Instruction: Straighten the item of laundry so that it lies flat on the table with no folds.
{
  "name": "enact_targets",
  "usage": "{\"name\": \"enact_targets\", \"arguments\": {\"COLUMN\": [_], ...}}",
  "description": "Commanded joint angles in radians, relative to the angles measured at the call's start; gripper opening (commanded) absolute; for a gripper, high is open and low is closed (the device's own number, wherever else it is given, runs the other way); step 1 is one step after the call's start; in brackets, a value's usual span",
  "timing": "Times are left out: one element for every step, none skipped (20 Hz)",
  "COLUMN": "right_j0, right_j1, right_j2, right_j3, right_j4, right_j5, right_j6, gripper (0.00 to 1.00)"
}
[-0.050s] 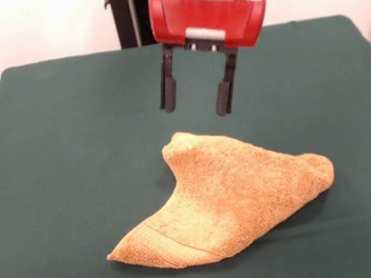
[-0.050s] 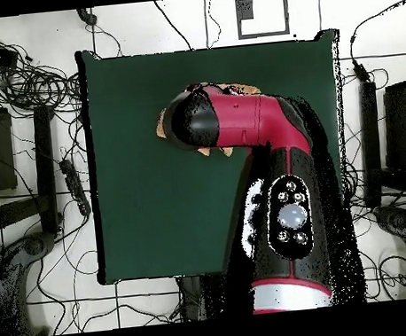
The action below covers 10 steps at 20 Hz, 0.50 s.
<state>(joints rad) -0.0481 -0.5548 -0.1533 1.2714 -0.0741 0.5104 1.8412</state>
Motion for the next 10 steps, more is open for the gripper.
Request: {"name": "enact_targets", "arguments": {"right_j0": [-0.018, -0.010, -0.001, 0.005, 0.011, 0.018, 0.022, 0.027, 0.030, 0.028], "right_j1": [0.240, 0.263, 0.289, 0.318, 0.348, 0.374, 0.396, 0.419, 0.433, 0.446], "right_j2": [0.116, 0.106, 0.095, 0.086, 0.076, 0.064, 0.056, 0.047, 0.041, 0.043], "right_j3": [-0.073, -0.099, -0.127, -0.162, -0.195, -0.225, -0.253, -0.281, -0.297, -0.314], "right_j4": [-0.006, -0.011, -0.013, -0.011, -0.007, -0.009, -0.007, -0.004, -0.001, 0.000], "right_j5": [-0.001, -0.009, -0.012, -0.001, 0.013, 0.009, 0.018, 0.027, 0.037, 0.041], "right_j6": [0.068, 0.074, 0.086, 0.095, 0.107, 0.116, 0.124, 0.132, 0.138, 0.132], "gripper": [1.00, 1.00, 1.00, 1.00, 1.00, 1.00, 1.00, 1.00, 1.00, 1.00]}}
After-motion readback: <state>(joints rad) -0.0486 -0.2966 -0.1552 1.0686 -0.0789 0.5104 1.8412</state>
